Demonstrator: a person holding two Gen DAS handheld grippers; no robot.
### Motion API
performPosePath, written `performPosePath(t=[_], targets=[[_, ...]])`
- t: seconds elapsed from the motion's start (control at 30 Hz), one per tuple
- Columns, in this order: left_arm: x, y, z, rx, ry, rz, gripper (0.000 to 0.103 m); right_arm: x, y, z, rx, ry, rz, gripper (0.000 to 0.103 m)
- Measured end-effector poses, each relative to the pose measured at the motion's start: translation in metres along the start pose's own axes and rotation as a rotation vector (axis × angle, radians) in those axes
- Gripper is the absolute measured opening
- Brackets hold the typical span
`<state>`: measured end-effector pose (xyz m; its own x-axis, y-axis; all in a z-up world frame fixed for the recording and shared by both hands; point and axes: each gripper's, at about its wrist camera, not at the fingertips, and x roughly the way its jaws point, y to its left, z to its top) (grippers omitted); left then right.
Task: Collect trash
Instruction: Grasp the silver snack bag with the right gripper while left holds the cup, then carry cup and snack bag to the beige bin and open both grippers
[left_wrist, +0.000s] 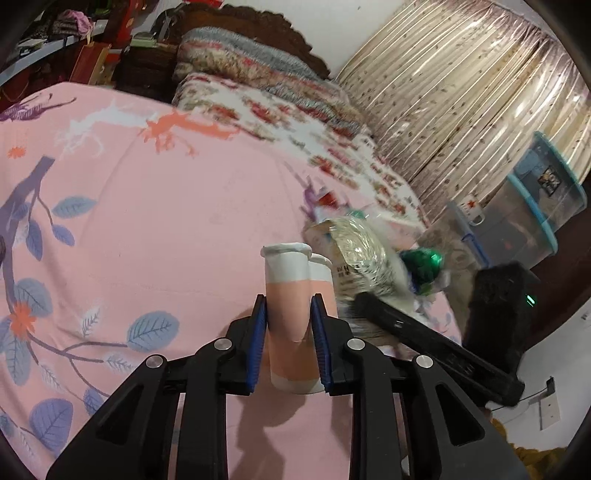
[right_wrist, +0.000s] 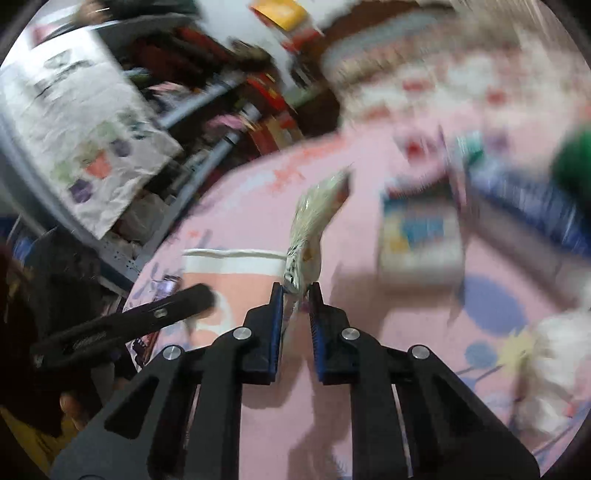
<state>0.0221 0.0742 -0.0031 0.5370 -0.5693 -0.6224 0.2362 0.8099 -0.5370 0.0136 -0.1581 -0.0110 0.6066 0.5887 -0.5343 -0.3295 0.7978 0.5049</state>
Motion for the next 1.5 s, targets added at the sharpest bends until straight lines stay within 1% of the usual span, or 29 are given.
performPosePath(t=[0.03, 0.1, 0.13, 0.2, 0.3, 0.37, 0.5, 0.6, 0.7, 0.8, 0.9, 0.93, 1.0, 1.03, 1.1, 1.17, 1.2, 1.27, 1.3, 1.33, 1.4, 1.43, 1.47, 1.5], targets=[[-0.004, -0.002, 0.002, -0.004, -0.012, -0.018, 0.022, -0.013, 0.012, 0.001, -0.068, -0.057, -0.020, 0.017], [-0.009, -0.007, 0.005, 0.001, -0.025, -0.030, 0.022, -0.029, 0.027, 0.000, -0.151, -0.123, -0.051, 0.016], [-0.011, -0.011, 0.005, 0.011, -0.032, -0.029, 0.022, -0.033, 0.029, -0.001, -0.173, -0.137, -0.063, 0.016], [-0.010, -0.017, 0.005, 0.029, -0.032, -0.023, 0.022, -0.034, 0.031, -0.002, -0.194, -0.128, -0.088, 0.016], [-0.004, -0.022, 0.002, 0.032, -0.009, -0.022, 0.022, -0.030, 0.021, -0.007, -0.147, -0.090, -0.080, 0.016], [-0.005, -0.022, 0.000, 0.027, -0.003, -0.027, 0.022, -0.034, 0.015, -0.009, -0.129, -0.096, -0.074, 0.016], [-0.015, -0.025, 0.008, 0.033, -0.026, -0.037, 0.022, -0.059, 0.006, -0.007, -0.130, -0.152, -0.070, 0.016], [-0.017, -0.039, 0.017, 0.054, -0.035, -0.054, 0.022, -0.073, -0.003, -0.007, -0.107, -0.186, -0.073, 0.016], [-0.010, -0.062, 0.025, 0.099, -0.020, -0.076, 0.022, -0.091, -0.016, -0.010, -0.067, -0.228, -0.074, 0.016], [0.004, -0.095, 0.032, 0.167, 0.004, -0.094, 0.022, -0.116, -0.036, -0.014, -0.022, -0.288, -0.086, 0.016], [0.027, -0.140, 0.039, 0.241, 0.038, -0.134, 0.022, -0.151, -0.064, -0.018, 0.032, -0.372, -0.114, 0.016], [0.040, -0.164, 0.041, 0.281, 0.058, -0.156, 0.022, -0.162, -0.073, -0.020, 0.051, -0.396, -0.127, 0.016], [0.061, -0.196, 0.043, 0.332, 0.088, -0.186, 0.022, -0.189, -0.097, -0.026, 0.093, -0.451, -0.170, 0.016], [0.077, -0.220, 0.043, 0.372, 0.110, -0.200, 0.022, -0.200, -0.105, -0.029, 0.105, -0.470, -0.192, 0.016], [0.110, -0.270, 0.036, 0.460, 0.151, -0.227, 0.022, -0.228, -0.129, -0.037, 0.141, -0.519, -0.258, 0.016], [0.138, -0.307, 0.027, 0.517, 0.186, -0.250, 0.022, -0.257, -0.158, -0.047, 0.197, -0.561, -0.328, 0.016], [0.158, -0.334, 0.021, 0.548, 0.218, -0.275, 0.022, -0.272, -0.173, -0.051, 0.228, -0.578, -0.364, 0.016], [0.187, -0.374, 0.011, 0.593, 0.260, -0.311, 0.022, -0.299, -0.204, -0.060, 0.294, -0.606, -0.422, 0.016], [0.199, -0.389, 0.006, 0.614, 0.272, -0.322, 0.022, -0.310, -0.217, -0.064, 0.322, -0.618, -0.445, 0.016], [0.221, -0.418, -0.004, 0.656, 0.292, -0.334, 0.022, -0.326, -0.234, -0.069, 0.356, -0.633, -0.481, 0.016], [0.246, -0.451, -0.017, 0.697, 0.316, -0.344, 0.023, -0.345, -0.259, -0.074, 0.403, -0.647, -0.546, 0.016], [0.269, -0.477, -0.027, 0.729, 0.342, -0.353, 0.026, -0.353, -0.270, -0.074, 0.422, -0.650, -0.572, 0.016], [0.281, -0.492, -0.032, 0.745, 0.351, -0.349, 0.030, -0.363, -0.288, -0.074, 0.455, -0.653, -0.611, 0.016], [0.304, -0.512, -0.042, 0.775, 0.359, -0.331, 0.038, -0.368, -0.302, -0.074, 0.479, -0.651, -0.638, 0.020]])
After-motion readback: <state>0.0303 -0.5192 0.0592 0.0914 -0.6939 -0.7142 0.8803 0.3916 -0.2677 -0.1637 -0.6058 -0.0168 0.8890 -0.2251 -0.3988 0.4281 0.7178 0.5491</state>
